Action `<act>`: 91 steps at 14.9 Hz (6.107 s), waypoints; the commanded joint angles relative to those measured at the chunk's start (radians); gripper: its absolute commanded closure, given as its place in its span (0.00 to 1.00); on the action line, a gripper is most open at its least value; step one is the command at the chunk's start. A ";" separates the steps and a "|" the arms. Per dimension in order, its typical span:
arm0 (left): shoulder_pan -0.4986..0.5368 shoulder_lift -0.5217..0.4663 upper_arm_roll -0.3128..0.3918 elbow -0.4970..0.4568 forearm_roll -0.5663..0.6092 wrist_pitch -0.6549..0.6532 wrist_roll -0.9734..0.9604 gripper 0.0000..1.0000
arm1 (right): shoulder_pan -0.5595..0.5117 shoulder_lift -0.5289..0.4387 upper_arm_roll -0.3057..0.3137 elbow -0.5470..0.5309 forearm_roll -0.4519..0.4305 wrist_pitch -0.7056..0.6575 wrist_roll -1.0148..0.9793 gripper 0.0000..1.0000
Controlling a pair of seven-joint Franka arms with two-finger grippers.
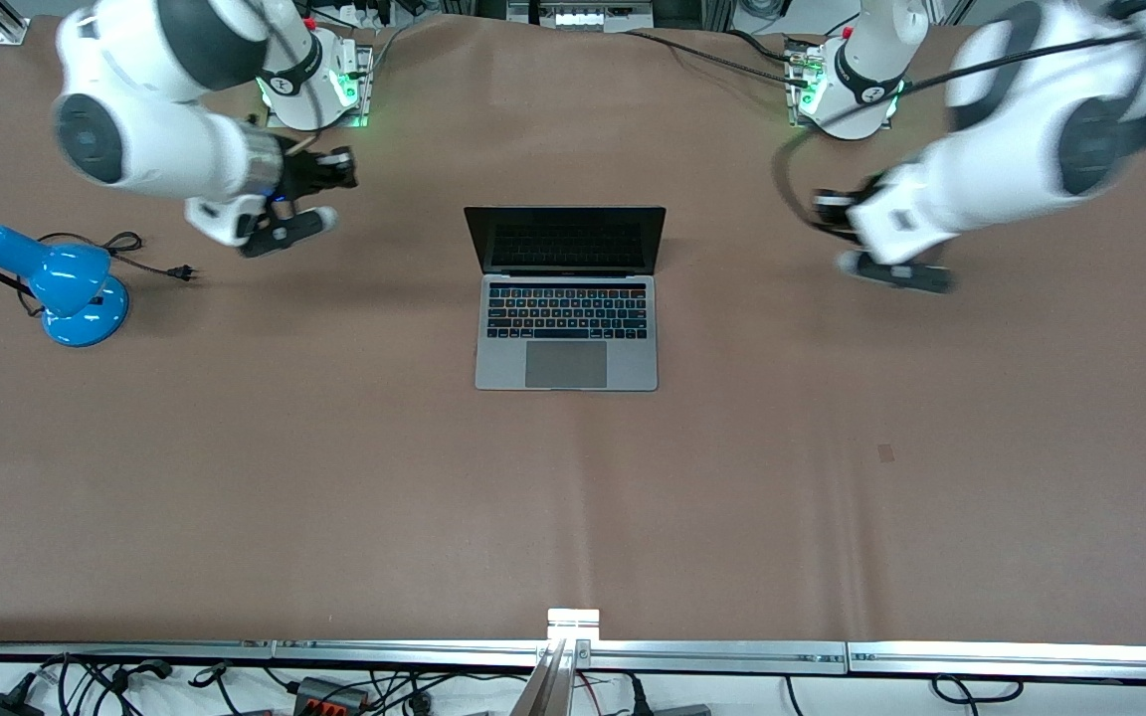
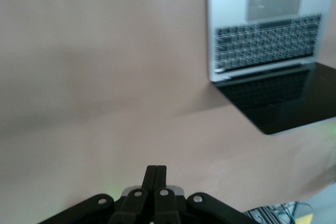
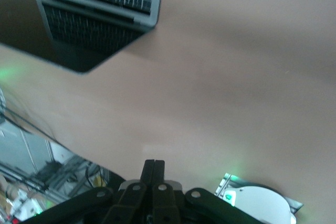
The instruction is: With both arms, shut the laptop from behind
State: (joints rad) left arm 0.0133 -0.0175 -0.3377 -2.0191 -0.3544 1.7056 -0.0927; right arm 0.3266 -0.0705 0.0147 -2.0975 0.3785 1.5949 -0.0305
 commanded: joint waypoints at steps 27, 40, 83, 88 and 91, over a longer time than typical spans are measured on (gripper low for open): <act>0.048 0.227 -0.434 -0.147 -0.042 0.637 -0.300 1.00 | 0.387 0.126 -0.012 -0.180 0.174 0.588 0.225 1.00; 0.034 0.597 -0.350 0.161 0.327 0.631 -0.433 1.00 | 0.342 0.426 -0.033 0.091 0.161 0.767 0.322 1.00; 0.021 0.217 0.040 0.382 0.439 -0.105 -0.076 0.99 | 0.322 0.538 -0.541 0.855 -0.191 -0.030 0.167 0.00; 0.011 0.053 0.224 0.313 0.401 -0.152 0.076 0.76 | 0.243 0.500 -0.576 0.910 -0.173 -0.032 0.153 0.00; 0.008 0.039 0.292 0.316 0.365 -0.120 0.090 0.00 | 0.021 0.451 -0.399 0.901 -0.188 -0.021 0.051 0.00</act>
State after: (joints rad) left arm 0.0417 0.0538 -0.0931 -1.6677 0.0352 1.5535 -0.0249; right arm 0.5090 0.4191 -0.5146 -1.1981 0.1941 1.5865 0.0937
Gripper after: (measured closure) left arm 0.652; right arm 0.000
